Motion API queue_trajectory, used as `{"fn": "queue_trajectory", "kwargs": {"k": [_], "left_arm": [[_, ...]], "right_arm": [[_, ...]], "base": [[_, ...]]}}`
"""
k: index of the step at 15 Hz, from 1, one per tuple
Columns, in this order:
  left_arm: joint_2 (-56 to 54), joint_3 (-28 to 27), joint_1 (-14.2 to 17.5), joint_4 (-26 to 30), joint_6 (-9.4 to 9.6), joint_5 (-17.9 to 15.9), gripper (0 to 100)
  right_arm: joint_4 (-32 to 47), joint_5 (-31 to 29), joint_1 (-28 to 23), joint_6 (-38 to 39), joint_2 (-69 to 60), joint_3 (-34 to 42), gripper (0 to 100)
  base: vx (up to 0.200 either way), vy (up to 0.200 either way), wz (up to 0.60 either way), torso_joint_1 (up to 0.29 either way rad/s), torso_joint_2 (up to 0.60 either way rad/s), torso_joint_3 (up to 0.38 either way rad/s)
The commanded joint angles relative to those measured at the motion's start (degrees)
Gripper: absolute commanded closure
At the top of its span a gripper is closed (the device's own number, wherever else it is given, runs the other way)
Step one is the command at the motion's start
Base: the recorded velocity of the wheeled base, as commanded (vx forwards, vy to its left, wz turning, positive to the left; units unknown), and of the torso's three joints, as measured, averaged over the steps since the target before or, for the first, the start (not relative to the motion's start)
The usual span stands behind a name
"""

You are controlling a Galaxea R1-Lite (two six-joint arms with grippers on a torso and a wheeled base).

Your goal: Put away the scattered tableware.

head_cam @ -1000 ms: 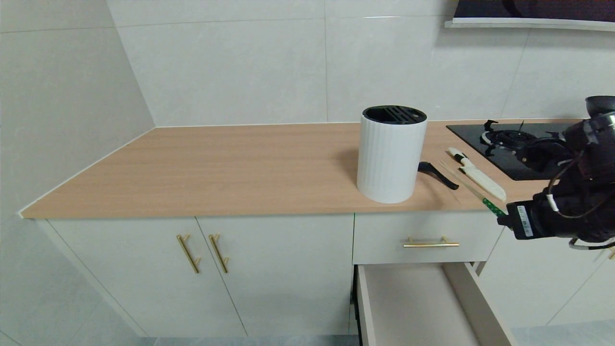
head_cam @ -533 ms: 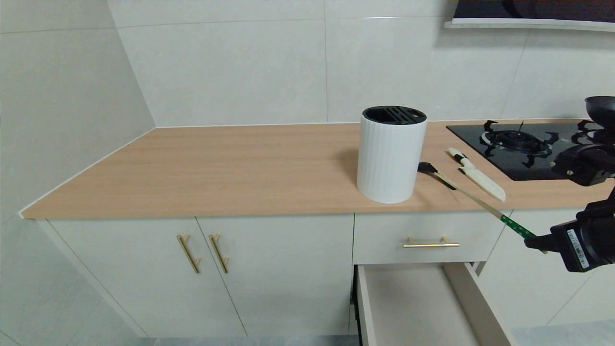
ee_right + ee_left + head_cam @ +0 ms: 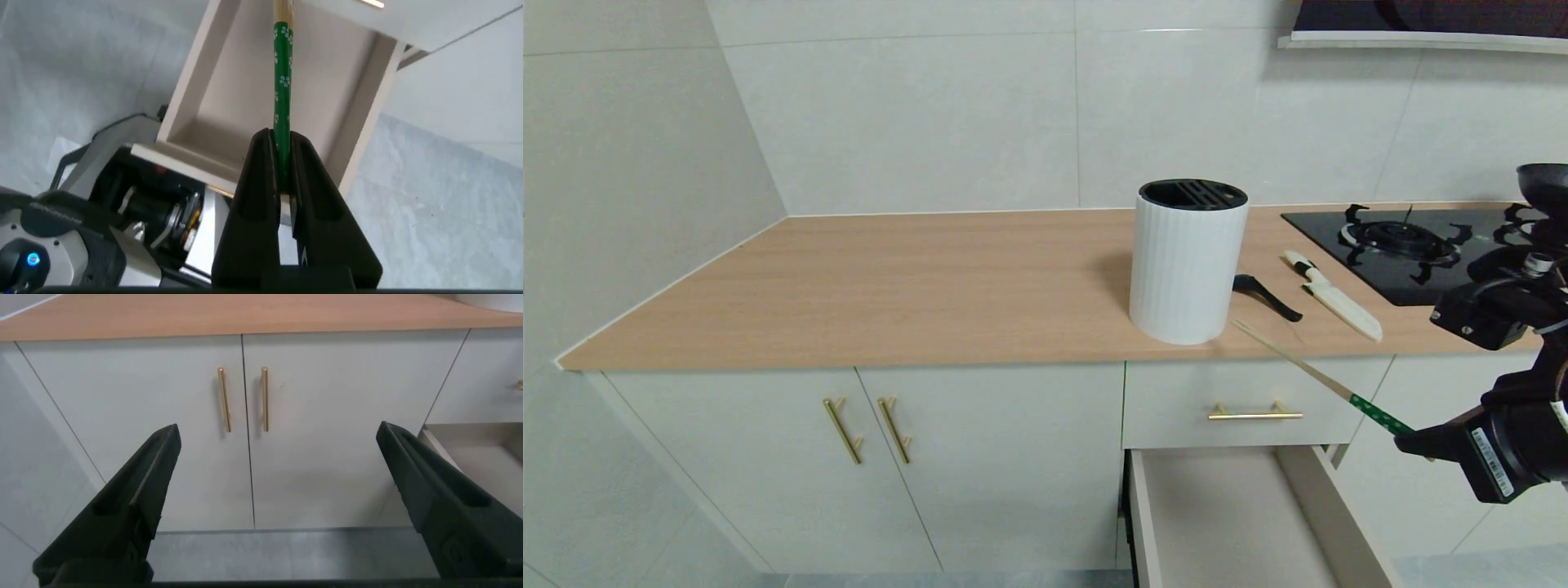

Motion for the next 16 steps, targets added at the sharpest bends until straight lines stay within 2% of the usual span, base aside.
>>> {"fn": "queue_trajectory", "kwargs": {"k": [1, 16], "left_arm": [[0.1, 0.0, 0.0, 0.0, 0.01, 0.0, 0], [0.1, 0.0, 0.0, 0.0, 0.01, 0.0, 0]], "right_arm": [[0.1, -0.1, 1.0, 0.0, 0.9, 0.4, 100], [0.1, -0.3, 3.2, -0.2, 3.5, 1.0, 100]], "base": [[0.000, 0.000, 0.00, -0.124, 0.31, 0.173], [0.000, 0.000, 0.00, -0.171, 0.46, 0.283]]}}
